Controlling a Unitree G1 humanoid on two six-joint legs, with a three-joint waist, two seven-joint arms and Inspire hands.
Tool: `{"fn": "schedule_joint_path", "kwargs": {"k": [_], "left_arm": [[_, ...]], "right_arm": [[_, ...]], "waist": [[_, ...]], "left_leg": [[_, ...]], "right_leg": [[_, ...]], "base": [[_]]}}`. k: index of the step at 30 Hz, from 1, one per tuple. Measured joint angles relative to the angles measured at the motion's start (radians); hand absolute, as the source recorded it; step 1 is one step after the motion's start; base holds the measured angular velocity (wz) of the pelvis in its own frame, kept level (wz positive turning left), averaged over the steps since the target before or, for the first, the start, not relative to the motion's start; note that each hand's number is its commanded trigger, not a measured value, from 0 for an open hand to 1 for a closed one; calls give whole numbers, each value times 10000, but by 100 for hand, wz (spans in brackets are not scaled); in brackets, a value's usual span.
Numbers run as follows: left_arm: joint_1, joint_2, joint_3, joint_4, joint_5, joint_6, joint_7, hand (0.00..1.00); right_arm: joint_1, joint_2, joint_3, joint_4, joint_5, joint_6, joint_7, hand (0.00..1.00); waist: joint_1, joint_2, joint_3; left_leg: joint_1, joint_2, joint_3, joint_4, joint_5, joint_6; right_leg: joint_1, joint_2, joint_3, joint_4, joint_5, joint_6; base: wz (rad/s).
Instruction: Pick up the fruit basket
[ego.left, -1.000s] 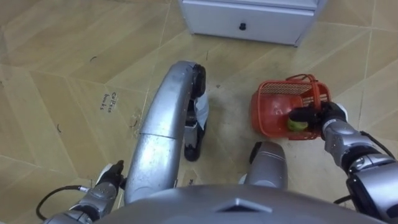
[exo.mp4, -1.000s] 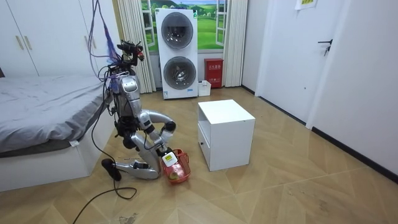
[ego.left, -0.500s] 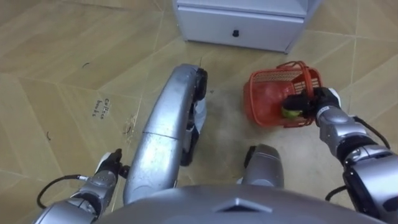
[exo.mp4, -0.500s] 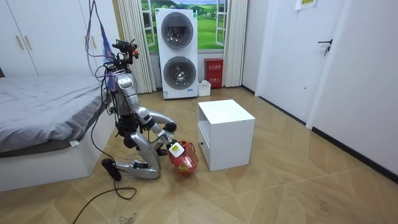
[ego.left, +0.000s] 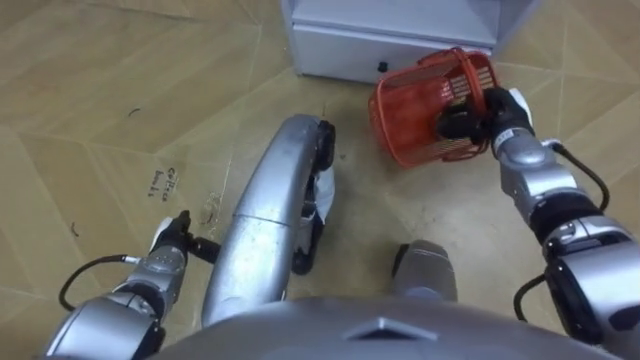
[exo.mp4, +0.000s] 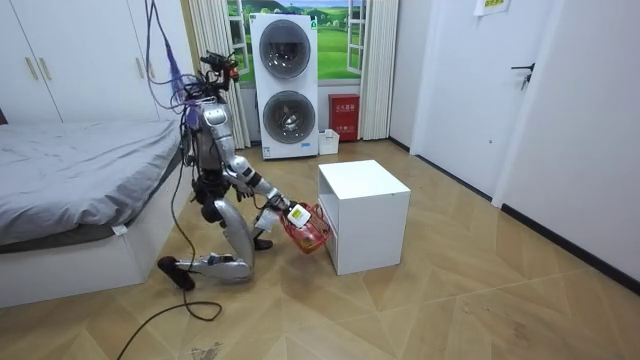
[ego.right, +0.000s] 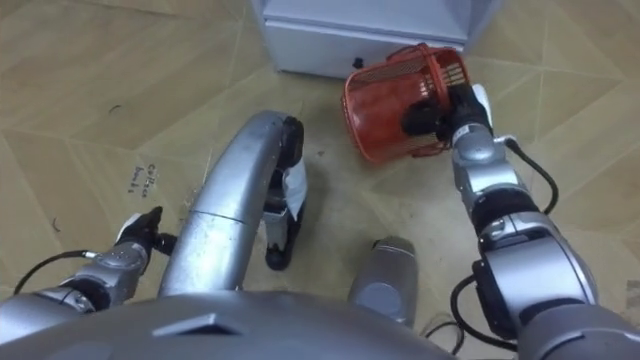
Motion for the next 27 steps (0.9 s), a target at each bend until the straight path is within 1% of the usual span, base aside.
{"fn": "schedule_joint_path", "kwargs": {"k": [1, 2, 3, 4, 5, 6, 7, 8, 9, 10, 11, 12, 13, 14, 15, 16, 17, 18, 19, 20, 21, 22, 23, 24, 25, 26, 27], "left_arm": [[0, -7, 83, 17, -13, 30, -16, 0], [27, -19, 265, -29, -19, 84, -66, 0], [41, -10, 514, -79, 43, 158, -123, 0], [40, -8, 635, -92, 45, 222, -124, 0], [43, -9, 876, -122, 38, 332, -127, 0], [114, -6, 999, -138, 36, 380, -125, 0], [130, -1, 1086, -161, 35, 388, -125, 0], [167, 44, 1363, -292, -22, 442, -126, 0], [298, 103, 1594, -422, -38, 461, -131, 0], [353, 134, 1673, -447, -43, 457, -133, 0], [450, 197, 1754, -537, -60, 455, -132, 0], [701, 307, 1756, -679, -60, 481, -147, 0], [870, 351, 1724, -793, -29, 485, -171, 0], [994, 361, 1677, -1289, -29, 536, -179, 0], [1025, 312, 1731, -1660, -41, 600, -165, 0], [939, 226, 1763, -1702, -42, 692, -121, 0], [800, 99, 1717, -1737, -79, 755, -78, 0], [821, 31, 1684, -1710, -113, 823, -61, 0], [855, 8, 1695, -1654, -117, 893, -31, 0], [966, -7, 1728, -1612, -105, 943, 71, 0], [1186, 9, 1740, -1605, -44, 922, 116, 0], [1280, 27, 1736, -1606, -31, 901, 110, 0], [1407, 58, 1736, -1608, -36, 846, 118, 0], [1526, 56, 1738, -1637, -27, 739, 123, 0], [1547, 38, 1739, -1643, -13, 707, 122, 0], [1631, -9, 1727, -1721, -20, 651, 124, 0], [1732, -35, 1717, -1850, -19, 626, 122, 0]], "right_arm": [[-84, 0, -2, -19, -24, 0, 4, 100], [-174, -23, -3, -130, -71, 0, -1, 100], [-198, -17, -2, -312, -112, -10, -1, 100], [-195, 6, -1, -380, -160, -8, 1, 100], [-188, 47, -2, -553, -386, -4, 0, 100], [-176, 57, -1, -773, -500, -2, -5, 100], [-164, 58, -1, -913, -584, -1, -13, 100], [-119, 89, 64, -1176, -764, -5, -11, 100], [72, 120, 69, -1530, -990, -5, -3, 100], [206, 122, 70, -1760, -1139, -6, -2, 100], [448, 157, 66, -2143, -1317, 2, -8, 100], [607, 386, 66, -2209, -1513, 21, 5, 100], [780, 434, 7, -2223, -1543, 25, 4, 100], [1165, 193, -105, -2463, -1544, 31, 86, 100], [1238, -25, -252, -2633, -1656, 126, 152, 100], [1358, -105, -381, -2889, -1814, 212, 212, 100], [1507, -65, -443, -3243, -2102, 221, 286, 100], [1829, 6, -298, -3560, -2285, 220, 526, 100], [2020, 1, -182, -3665, -2379, 216, 625, 100], [2345, 2, -41, -3763, -2671, 215, 771, 100], [2606, -17, -28, -3943, -2745, 217, 888, 100], [2727, -40, -51, -4159, -2747, 215, 880, 100], [2907, -61, -187, -4773, -2680, 213, 841, 100], [2893, -60, -317, -5217, -2606, 192, 845, 100], [2882, -54, -425, -5378, -2597, 157, 850, 100], [2764, -44, -536, -5533, -2591, 132, 847, 100], [2722, -42, -546, -5632, -2475, 91, 847, 100]], "waist": [[-23, -3, 1], [-38, 0, -2], [-52, -5, -1], [-52, -25, -4], [-82, -94, 1], [-103, -134, -2], [-92, -140, 1], [-72, -158, 2], [-61, -208, -1], [-60, -246, -13], [-67, -312, 4], [65, -276, 77], [101, -297, 100], [-163, -524, -109], [-387, -631, -199], [-372, -629, -202], [-275, -602, -197], [-67, -569, -202], [58, -571, -201], [285, -545, -186], [325, -395, -203], [256, -323, -207], [67, -284, -203], [-76, -267, -206], [-81, -250, -202], [-57, -213, -191], [-41, -174, -241]], "left_leg": [[155, 28, 31, -321, 59, 11], [487, 94, 54, -948, 192, 22], [857, 148, 8, -1635, 323, -53], [1072, 160, -9, -1998, 412, -60], [1526, 155, -15, -2737, 623, -47], [2021, 184, -14, -3442, 829, 15], [2270, 240, -14, -3716, 931, 22], [2747, 395, -9, -4189, 1087, 93], [3310, 508, 1, -4640, 1192, 91], [3575, 533, 10, -4864, 1255, 173], [4008, 719, 121, -4932, 1529, 407], [4118, 1058, 301, -4193, 2276, 687], [3988, 970, 382, -4059, 2304, 600], [3987, 278, 895, -6139, 2001, 585], [4076, 224, 1458, -6529, 1759, 1048], [4129, 220, 1601, -6666, 1674, 1182], [4414, 133, 1653, -7208, 1702, 1222], [5128, 123, 1645, -7921, 1855, 1148], [5578, 115, 1607, -8332, 1941, 1077], [6522, 78, 1416, -9200, 2166, 915], [7365, 50, 1061, -10028, 2373, 755], [7702, 48, 940, -10408, 2506, 706], [8331, 2, 721, -11184, 2777, 640], [8838, 21, 633, -11744, 2959, 591], [9054, 51, 611, -11947, 3011, 571], [9447, 118, 547, -12307, 3108, 502], [9713, 205, 439, -12589, 3201, 422]], "right_leg": [[-11, 42, 80, -407, -5, 11], [40, 60, 149, -1290, -15, 33], [184, 47, 91, -2337, -12, 58], [315, 54, 53, -2896, 5, 93], [627, 52, -19, -4034, 104, 296], [1018, 113, -90, -5220, 287, 432], [1232, 173, -100, -5760, 405, 504], [1732, 290, -138, -6899, 692, 499], [2363, 383, -265, -8030, 1038, 502], [2642, 412, -318, -8531, 1289, 460], [3185, 520, -352, -9366, 1924, 436], [3938, 851, -165, -10148, 2573, 406], [4316, 822, -165, -10339, 2816, 418], [4561, 573, -463, -10325, 3237, 463], [4328, 361, -628, -9672, 3775, 466], [4097, 350, -590, -9276, 4119, 465], [3453, 385, -414, -8458, 4237, 458], [3062, 428, -418, -7823, 4080, 418], [2981, 432, -444, -7706, 4029, 375], [2945, 446, -531, -7683, 3957, 302], [2964, 492, -774, -8066, 3912, 219], [2960, 514, -926, -8375, 3910, 217], [2906, 501, -1200, -8998, 3906, 224], [2799, 564, -1355, -9584, 3882, 265], [2766, 607, -1443, -9935, 3863, 295], [2736, 717, -1612, -10785, 3811, 359], [2603, 939, -1650, -11687, 3765, 308]], "base": [[-51], [-59], [-61], [-57], [-51], [-53], [-62], [-62], [-56], [-44], [-49], [-50], [13], [87], [110], [60], [-13], [-48], [-81], [-79], [-65], [-31], [-9], [-4], [0], [4], [12]]}}
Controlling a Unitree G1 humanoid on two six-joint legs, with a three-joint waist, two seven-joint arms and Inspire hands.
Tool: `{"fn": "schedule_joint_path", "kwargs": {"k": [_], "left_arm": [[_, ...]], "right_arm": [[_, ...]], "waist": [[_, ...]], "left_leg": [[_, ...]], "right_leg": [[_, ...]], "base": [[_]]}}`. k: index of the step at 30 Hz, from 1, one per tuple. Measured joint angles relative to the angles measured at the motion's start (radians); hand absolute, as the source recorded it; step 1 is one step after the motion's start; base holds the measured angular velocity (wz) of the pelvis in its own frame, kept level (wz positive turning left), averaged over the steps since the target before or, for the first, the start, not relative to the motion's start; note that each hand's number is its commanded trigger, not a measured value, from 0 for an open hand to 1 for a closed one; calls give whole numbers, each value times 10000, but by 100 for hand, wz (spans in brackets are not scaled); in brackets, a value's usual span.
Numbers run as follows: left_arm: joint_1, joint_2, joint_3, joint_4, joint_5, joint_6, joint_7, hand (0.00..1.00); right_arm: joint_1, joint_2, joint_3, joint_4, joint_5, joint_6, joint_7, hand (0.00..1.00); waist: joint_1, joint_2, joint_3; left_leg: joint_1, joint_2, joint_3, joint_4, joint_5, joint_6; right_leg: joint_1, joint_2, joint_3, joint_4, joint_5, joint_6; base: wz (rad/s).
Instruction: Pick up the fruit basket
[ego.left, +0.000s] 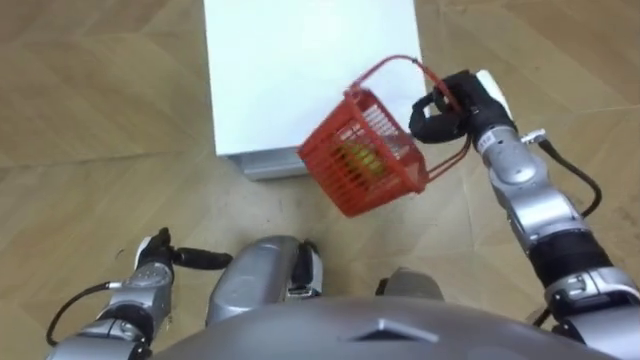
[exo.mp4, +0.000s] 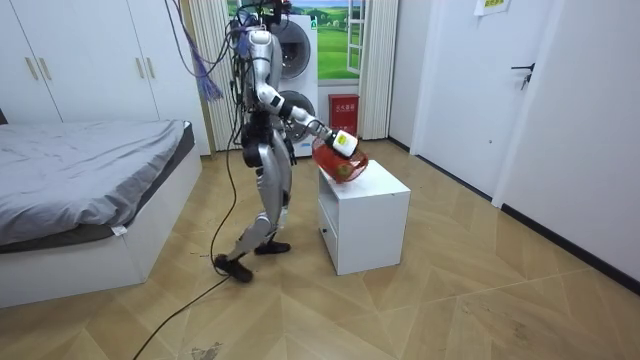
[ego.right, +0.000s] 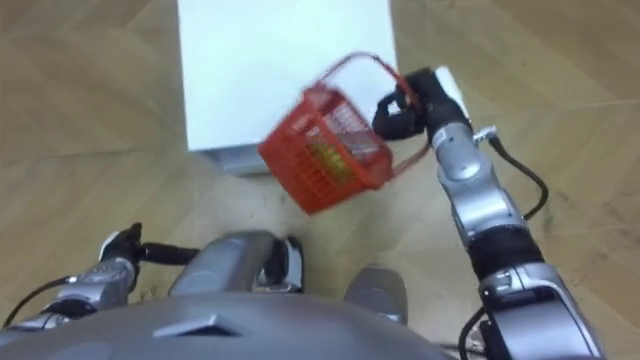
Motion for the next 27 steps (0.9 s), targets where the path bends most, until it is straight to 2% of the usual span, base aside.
{"fn": "schedule_joint_path", "kwargs": {"k": [1, 2, 3, 4, 5, 6, 9, 11, 14, 19, 20, 21, 22, 23, 24, 25, 26, 27], "left_arm": [[43, 1, 4, -101, 17, -9, 1, 0], [112, 18, 26, -211, 101, -131, 0, 0], [146, 18, 21, -204, 192, -227, 6, 0], [180, 16, 21, -179, 209, -261, 8, 0], [314, -12, 22, -164, 281, -285, 47, 0], [499, 1, 67, -178, 417, -344, 134, 0], [908, 10, 403, -177, 593, -334, 179, 0], [1135, 9, 481, -202, 856, -306, 182, 0], [1333, 7, 481, -192, 1237, -221, 179, 0], [1284, -33, 624, -228, 1340, -215, 155, 0], [1256, -33, 690, -240, 1341, -215, 155, 0], [1241, -36, 740, -240, 1355, -215, 158, 0], [1247, -30, 789, -237, 1360, -219, 154, 0], [1228, 0, 1028, -246, 1356, -253, 159, 0], [1371, -101, 1364, -181, 1369, -237, 164, 0], [1393, -143, 1456, -169, 1373, -202, 154, 0], [1416, -230, 1507, -190, 1358, -130, 120, 0], [1354, -295, 1492, -311, 1360, -98, 78, 0]], "right_arm": [[2, 4, 0, -67, 55, -22, -1, 100], [9, 30, 0, -115, 60, -29, 4, 100], [25, 35, 0, -115, 58, -24, 1, 100], [43, 35, 0, -114, 56, -21, 0, 100], [131, 34, -1, -103, 43, -20, -16, 100], [155, 36, 1, -106, 53, -28, -3, 100], [163, 9, -4, -190, 205, -35, 5, 100], [191, 6, -1, -502, 149, -12, 10, 100], [197, 32, 28, -860, 149, -14, 8, 100], [270, 34, 58, -1276, 140, -154, -113, 100], [276, 34, 82, -1294, 134, -183, -129, 100], [306, 47, 84, -1304, 82, -202, -129, 100], [360, 70, 87, -1338, 22, -206, -126, 100], [418, 151, 117, -1545, -119, -210, -122, 100], [433, 219, 138, -1700, -172, -254, -141, 100], [438, 259, 143, -1705, -166, -257, -177, 100], [444, 341, 131, -1638, -159, -254, -291, 100], [441, 324, 33, -1563, -159, -251, -400, 100]], "waist": [[-7, 2, -7], [0, 4, -12], [32, -8, -22], [39, -19, -31], [14, 35, -145], [64, -2, -202], [120, -32, -209], [80, -43, -205], [123, -63, -191], [259, -130, -156], [255, -144, -144], [312, -101, -107], [345, -77, -87], [545, -152, -73], [514, -175, -89], [371, -206, -67], [144, -242, -66], [6, -265, -56]], "left_leg": [[102, 25, -109, -96, 46, -53], [242, 111, -268, -184, 92, -131], [402, 119, -478, -300, 146, -224], [519, 115, -559, -388, 181, -284], [719, 145, -810, -544, 286, -440], [1026, 159, -951, -958, 458, -591], [1733, 275, -1174, -2022, 864, -836], [1948, 345, -1271, -2380, 990, -952], [2375, 449, -1389, -2743, 1069, -1081], [2728, 515, -1715, -3011, 1143, -1203], [2770, 544, -1967, -3041, 1165, -1227], [2907, 660, -2545, -3112, 1179, -1243], [2928, 738, -2919, -3113, 1182, -1255], [2906, 806, -3464, -3092, 1168, -1282], [2803, 933, -3539, -3000, 1121, -1505], [2697, 931, -3328, -2881, 1113, -1740], [2494, 971, -2589, -2905, 1068, -1909], [1972, 932, -2072, -3292, 1279, -1808]], "right_leg": [[-3, 127, -13, -495, -2, -4], [-19, 343, -42, -1544, 17, -31], [-6, 518, 16, -2684, 168, -99], [16, 599, 91, -3256, 430, -129], [209, 765, 63, -3574, 903, -214], [622, 866, -22, -4028, 1012, -276], [1473, 1113, -345, -5090, 1325, -488], [1762, 1236, -451, -5510, 1428, -578], [2234, 1496, -473, -5950, 1486, -671], [2704, 1627, -720, -6282, 1515, -719], [2637, 1669, -784, -6166, 1515, -719], [2398, 1752, -828, -5713, 1467, -721], [2292, 1823, -828, -5634, 1400, -759], [2139, 2006, -538, -6715, 1756, -1018], [2271, 2108, -609, -6914, 2361, -1204], [2342, 2086, -653, -6924, 2399, -1238], [2457, 2046, -442, -6934, 2402, -1241], [2485, 1996, -18, -6937, 2379, -1203]], "base": [[27], [41], [45], [52], [33], [26], [18], [14], [9], [13], [9], [0], [-34], [-36], [-21], [26], [67], [70]]}}
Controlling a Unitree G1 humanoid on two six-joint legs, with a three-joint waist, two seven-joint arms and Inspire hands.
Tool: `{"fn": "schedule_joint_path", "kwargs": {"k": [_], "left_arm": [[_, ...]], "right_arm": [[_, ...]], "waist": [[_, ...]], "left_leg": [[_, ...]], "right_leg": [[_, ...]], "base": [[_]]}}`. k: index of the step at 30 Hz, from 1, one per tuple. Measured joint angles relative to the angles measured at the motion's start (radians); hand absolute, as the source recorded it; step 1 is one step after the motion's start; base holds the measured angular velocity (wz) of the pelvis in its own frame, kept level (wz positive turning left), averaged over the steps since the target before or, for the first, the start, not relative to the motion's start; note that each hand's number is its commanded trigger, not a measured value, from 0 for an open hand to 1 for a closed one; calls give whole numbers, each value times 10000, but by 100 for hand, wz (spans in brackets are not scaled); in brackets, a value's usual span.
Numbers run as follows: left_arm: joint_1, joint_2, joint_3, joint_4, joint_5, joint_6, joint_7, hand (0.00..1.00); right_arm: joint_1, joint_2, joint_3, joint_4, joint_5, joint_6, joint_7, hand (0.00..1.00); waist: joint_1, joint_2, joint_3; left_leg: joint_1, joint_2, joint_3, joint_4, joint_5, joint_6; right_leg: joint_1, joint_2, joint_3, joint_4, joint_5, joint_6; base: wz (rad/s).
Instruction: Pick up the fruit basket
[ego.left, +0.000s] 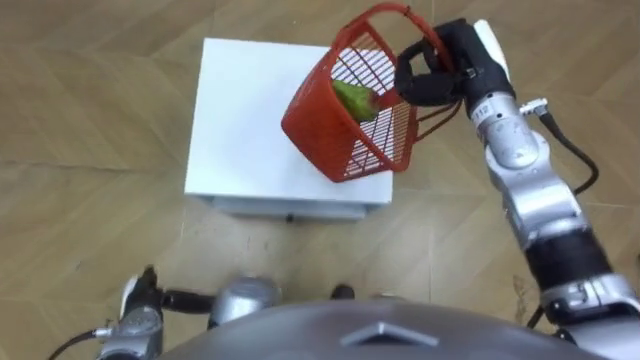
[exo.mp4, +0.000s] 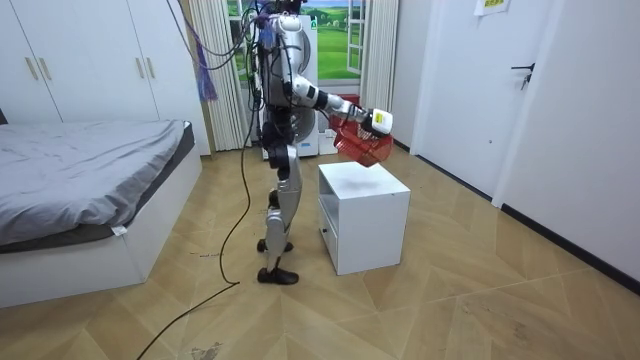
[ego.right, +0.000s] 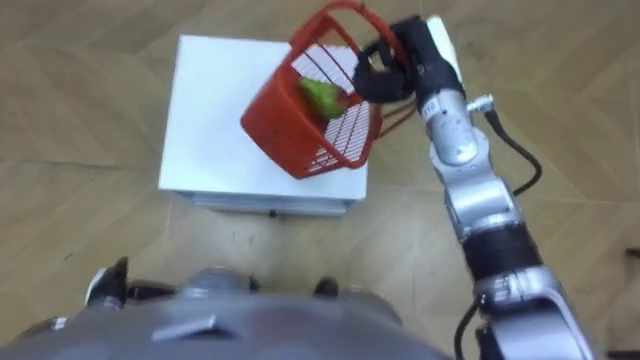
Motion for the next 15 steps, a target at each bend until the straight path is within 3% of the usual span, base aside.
{"fn": "schedule_joint_path", "kwargs": {"k": [1, 2, 3, 4, 5, 6, 7, 8, 9, 11, 15], "left_arm": [[-26, 6, -15, -95, 9, 7, 0, 0], [31, 55, -110, -231, 16, 35, 55, 0], [11, 42, -176, -228, 31, 111, 71, 0], [1, 38, -211, -231, 91, 148, 76, 0], [-8, 23, -186, -215, 366, 152, 68, 0], [13, -38, -103, -156, 719, 193, 49, 0], [44, -71, -93, -133, 845, 230, 40, 0], [79, -102, -94, -2, 1061, 265, 5, 0], [116, -90, -79, 136, 1239, 358, -10, 0], [147, -72, -39, 167, 1610, 512, -11, 0], [258, -79, -114, 167, 2227, 916, -224, 0]], "right_arm": [[4, 12, -46, 38, 18, 10, -30, 100], [28, 16, 23, 107, 51, 45, 13, 100], [79, 79, 97, 107, 55, 44, 149, 100], [135, 118, 113, 102, 59, 41, 216, 100], [91, 157, 150, 86, 41, 40, 388, 100], [64, 144, 144, 35, 21, 26, 476, 100], [56, 136, 135, 39, 18, 31, 481, 100], [56, 128, 126, 99, 20, 36, 487, 100], [46, 130, 129, 239, -7, 42, 510, 100], [-66, 133, 127, 445, -6, 69, 604, 100], [-141, 141, 141, 970, -8, 278, 909, 100]], "waist": [[-2, -85, 10], [88, -274, -74], [277, -246, -49], [401, -193, -18], [658, -174, -5], [720, -125, -77], [703, -50, -86], [608, 103, -37], [609, 156, -48], [608, 120, -24], [634, 56, -12]], "left_leg": [[-269, -74, 160, -40, 480, 267], [-222, -150, 339, -1, 748, 329], [-63, -132, 183, 11, 755, 335], [-9, -130, -25, 24, 754, 333], [56, -118, -590, 28, 733, 301], [88, -96, -834, 25, 624, 158], [118, -77, -770, 16, 601, 141], [250, -45, -515, -8, 599, 137], [333, -7, -146, -33, 600, 139], [335, 15, 88, -77, 599, 140], [214, -6, 85, -66, 563, 199]], "right_leg": [[-8, -68, 151, 23, -59, 97], [-42, -165, 56, 86, -164, 266], [-218, -177, -270, 365, -326, 481], [-252, -170, -380, 276, -318, 482], [-502, -102, -427, -202, -85, 333], [-686, -140, -784, -136, 339, 48], [-665, -136, -852, -44, 357, 44], [-520, -134, -1003, 40, 356, 45], [-445, -115, -987, 58, 343, 64], [-481, -103, -989, 66, 306, 86], [-639, -105, -998, 197, 289, 83]], "base": [[57], [21], [0], [-29], [-32], [-23], [9], [17], [13], [0], [4]]}}
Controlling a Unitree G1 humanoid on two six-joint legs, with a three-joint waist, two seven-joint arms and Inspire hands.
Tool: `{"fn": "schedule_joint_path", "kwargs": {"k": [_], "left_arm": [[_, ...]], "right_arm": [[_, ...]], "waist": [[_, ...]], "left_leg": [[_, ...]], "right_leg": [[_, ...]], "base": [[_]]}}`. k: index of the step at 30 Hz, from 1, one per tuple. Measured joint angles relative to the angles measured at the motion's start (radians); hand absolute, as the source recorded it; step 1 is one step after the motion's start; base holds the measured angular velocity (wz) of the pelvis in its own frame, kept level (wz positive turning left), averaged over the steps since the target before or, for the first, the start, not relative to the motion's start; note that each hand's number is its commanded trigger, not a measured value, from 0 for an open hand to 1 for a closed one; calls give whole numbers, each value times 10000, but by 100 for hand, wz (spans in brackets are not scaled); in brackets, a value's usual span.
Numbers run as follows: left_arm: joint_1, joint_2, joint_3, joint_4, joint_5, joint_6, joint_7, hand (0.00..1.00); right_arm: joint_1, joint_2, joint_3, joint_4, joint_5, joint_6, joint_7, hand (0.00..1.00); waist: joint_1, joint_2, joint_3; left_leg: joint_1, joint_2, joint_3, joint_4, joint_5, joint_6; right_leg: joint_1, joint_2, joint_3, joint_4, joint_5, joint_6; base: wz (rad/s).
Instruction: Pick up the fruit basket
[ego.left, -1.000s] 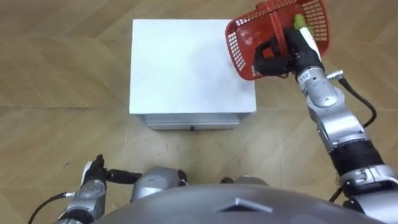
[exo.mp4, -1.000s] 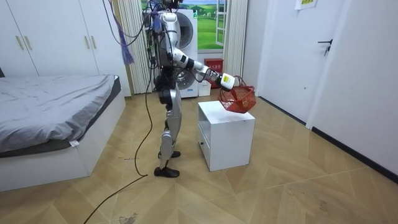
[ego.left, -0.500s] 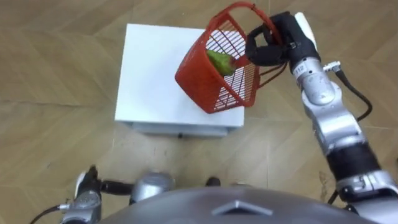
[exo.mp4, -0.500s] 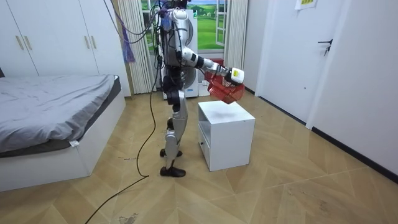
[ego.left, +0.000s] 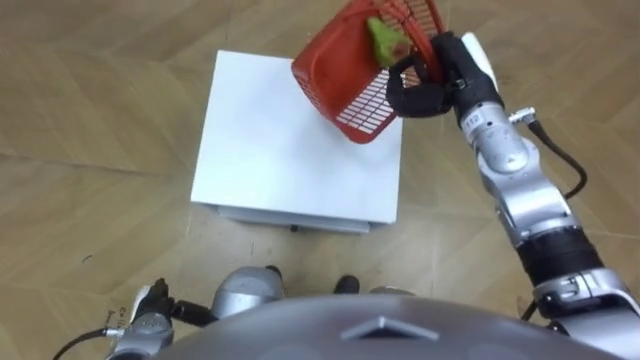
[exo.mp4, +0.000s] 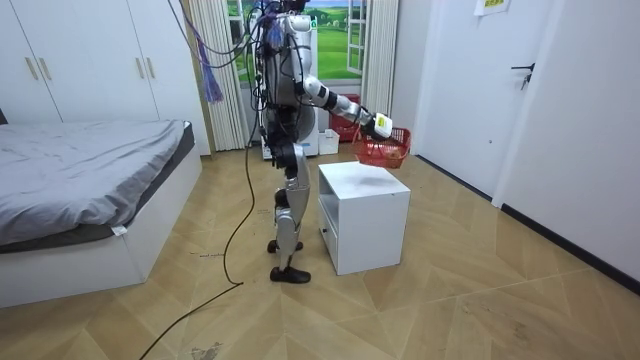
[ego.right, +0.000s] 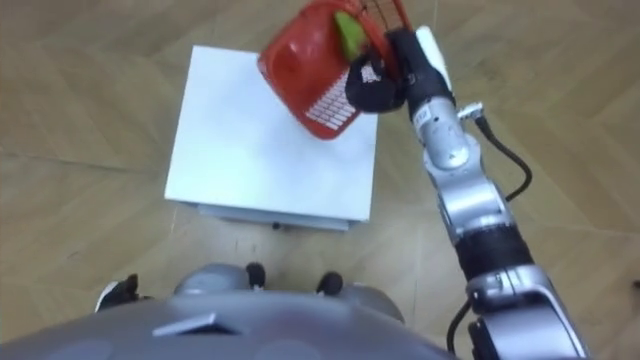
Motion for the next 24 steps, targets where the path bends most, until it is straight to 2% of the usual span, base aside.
{"fn": "schedule_joint_path", "kwargs": {"k": [3, 6, 9, 14, 17, 21, 24], "left_arm": [[66, 3, -4, 2, 178, 162, -168, 0], [150, 19, 7, 16, 179, 174, -182, 0], [290, 19, 6, -14, 161, 172, -183, 0], [318, 17, 4, -27, 152, 168, -216, 0], [262, 29, -1, -39, 137, 159, -311, 0], [247, 32, -98, -123, 114, 85, -324, 0], [245, 118, -108, -123, 101, 72, -355, 0]], "right_arm": [[1, 4, 0, 233, -9, 100, 211, 100], [5, 8, 14, 236, 8, 106, 396, 100], [4, 100, 38, 236, 15, 104, 493, 100], [3, 273, 211, 306, 30, 104, 604, 100], [2, 342, 383, 464, 31, 102, 605, 100], [-166, 349, 378, 1106, 62, 104, 616, 100], [-270, 347, 379, 1389, 64, 96, 691, 100]], "waist": [[57, -11, 1], [178, -50, 7], [221, -171, -58], [270, -279, -92], [285, -226, -55], [287, -135, 49], [250, -165, 59]], "left_leg": [[-61, -81, 0, 40, -54, 75], [-244, -150, 2, 248, -99, 114], [-380, -161, -48, 457, -135, 130], [-535, -197, -171, 544, -142, 137], [-675, -224, -268, 578, -146, 144], [-743, -272, -334, 651, -180, 197], [-889, -301, -356, 737, -219, 220]], "right_leg": [[-64, 2, 1, 89, -75, -9], [-105, -37, -12, 174, -93, -10], [-143, -101, -126, 204, -95, -4], [-218, -106, -293, 220, -95, -3], [-291, -131, -412, 259, -105, 13], [-312, -179, -489, 313, -148, 61], [-401, -200, -498, 324, -161, 83]], "base": [[3], [2], [8], [9], [9], [6], [1]]}}
